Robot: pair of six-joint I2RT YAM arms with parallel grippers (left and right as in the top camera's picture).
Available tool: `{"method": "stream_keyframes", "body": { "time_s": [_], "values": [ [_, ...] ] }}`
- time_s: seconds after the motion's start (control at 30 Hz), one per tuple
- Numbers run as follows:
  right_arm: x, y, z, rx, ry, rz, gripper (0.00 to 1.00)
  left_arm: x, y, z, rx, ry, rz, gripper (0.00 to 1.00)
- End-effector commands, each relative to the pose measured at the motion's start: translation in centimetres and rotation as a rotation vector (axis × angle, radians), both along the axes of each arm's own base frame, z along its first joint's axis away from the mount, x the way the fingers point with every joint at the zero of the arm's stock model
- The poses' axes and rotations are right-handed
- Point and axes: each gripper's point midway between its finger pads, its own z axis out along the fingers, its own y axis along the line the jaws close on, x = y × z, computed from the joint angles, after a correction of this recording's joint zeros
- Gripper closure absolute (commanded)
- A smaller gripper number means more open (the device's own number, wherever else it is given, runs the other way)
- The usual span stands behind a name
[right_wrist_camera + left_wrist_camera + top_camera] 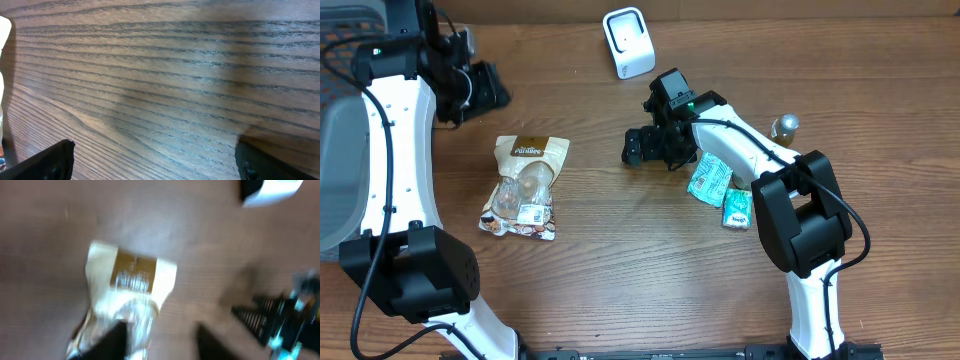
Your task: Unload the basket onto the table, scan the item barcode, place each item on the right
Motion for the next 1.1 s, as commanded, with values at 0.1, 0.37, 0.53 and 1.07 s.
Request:
{"method": "stream_keyframes", "body": {
  "time_s": [0.1,0.37,0.53,1.07],
  "values": [
    [-1.4,0.1,-1.8,-0.01,0.057,0.007,0.0,-3.9,2.7,-1.9,0.175,0.183,0.017,0.96],
    [-1.4,0.1,-1.8,-0.01,0.057,0.007,0.0,-5.2,4.0,-6.9,0.226,0.28,0.133,0.96],
    [-1.4,0.1,-1.8,-0.01,0.057,0.007,0.0,-6.8,4.2,-10.8,0.254,0.349,0.171,0.96],
    [-1.4,0.1,-1.8,-0.01,0.057,0.007,0.0,-9.3,1.1,-16.8,0.353,0.4,0.105,0.96]
  ]
}}
